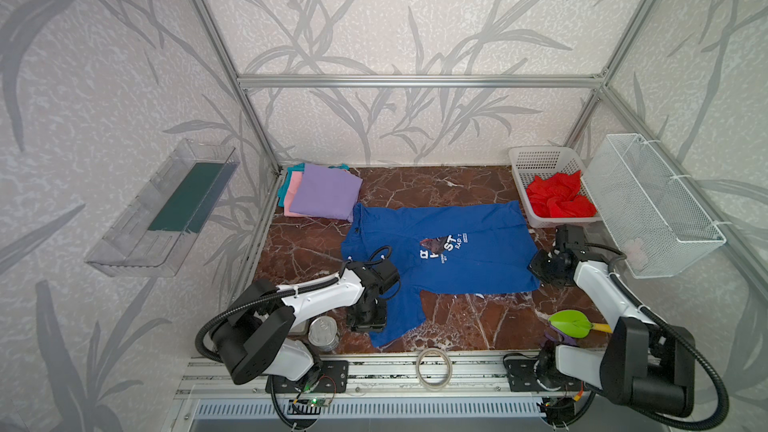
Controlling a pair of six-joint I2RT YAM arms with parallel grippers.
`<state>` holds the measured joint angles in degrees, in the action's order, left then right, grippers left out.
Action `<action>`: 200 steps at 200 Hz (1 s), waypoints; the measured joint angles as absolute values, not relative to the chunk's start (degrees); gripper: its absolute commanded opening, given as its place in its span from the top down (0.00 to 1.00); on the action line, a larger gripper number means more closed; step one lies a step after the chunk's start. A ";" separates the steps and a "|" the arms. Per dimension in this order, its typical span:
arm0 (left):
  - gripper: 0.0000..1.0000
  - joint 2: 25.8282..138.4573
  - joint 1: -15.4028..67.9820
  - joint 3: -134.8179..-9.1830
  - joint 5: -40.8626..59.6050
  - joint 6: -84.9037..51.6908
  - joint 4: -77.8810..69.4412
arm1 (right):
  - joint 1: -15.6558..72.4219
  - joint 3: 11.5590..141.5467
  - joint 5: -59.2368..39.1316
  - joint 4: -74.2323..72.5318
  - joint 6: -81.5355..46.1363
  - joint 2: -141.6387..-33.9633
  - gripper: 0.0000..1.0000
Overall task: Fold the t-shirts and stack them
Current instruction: 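Fold the near half over toward the far edge with the left gripper while right holds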
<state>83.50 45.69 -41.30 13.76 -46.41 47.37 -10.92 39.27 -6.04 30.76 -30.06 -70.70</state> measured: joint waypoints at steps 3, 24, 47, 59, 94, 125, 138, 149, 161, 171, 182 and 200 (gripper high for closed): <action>0.67 83.79 45.76 -41.45 13.85 -46.54 47.42 | -10.92 39.27 -6.04 30.79 -30.06 -70.65 1.00; 0.91 84.25 46.09 -41.54 14.74 -47.09 47.18 | -11.09 39.33 -6.00 31.38 -29.89 -70.48 1.00; 1.00 84.64 46.46 -41.80 15.55 -47.27 46.83 | -11.11 39.59 -5.98 31.73 -29.80 -70.41 1.00; 1.00 84.66 46.48 -41.87 15.53 -47.22 46.92 | -11.14 39.59 -5.96 31.77 -29.74 -70.41 1.00; 1.00 84.73 45.84 -45.91 12.99 -46.92 51.00 | -11.22 39.59 -5.98 31.86 -29.71 -70.39 1.00; 1.00 84.27 41.47 -59.55 9.39 -44.14 56.10 | -11.33 39.70 -6.98 31.83 -29.71 -70.41 1.00; 1.00 83.81 38.41 -65.23 8.43 -42.54 56.62 | -11.38 39.92 -7.64 31.81 -29.74 -70.41 1.00; 1.00 83.53 35.55 -68.55 7.75 -41.34 56.53 | -11.38 40.23 -8.10 31.68 -29.85 -70.46 1.00; 1.00 83.44 32.84 -70.41 7.55 -40.32 56.40 | -11.40 40.40 -8.49 31.18 -30.09 -70.46 1.00; 1.00 83.66 30.61 -70.89 7.57 -39.51 56.07 | -11.42 40.40 -8.91 30.65 -30.44 -70.57 1.00; 1.00 84.40 28.51 -70.91 7.64 -38.85 55.42 | -11.42 40.40 -9.23 29.56 -31.07 -70.98 1.00; 1.00 86.91 25.65 -70.91 9.13 -38.04 52.77 | -11.44 40.40 -9.58 27.57 -32.27 -72.25 1.00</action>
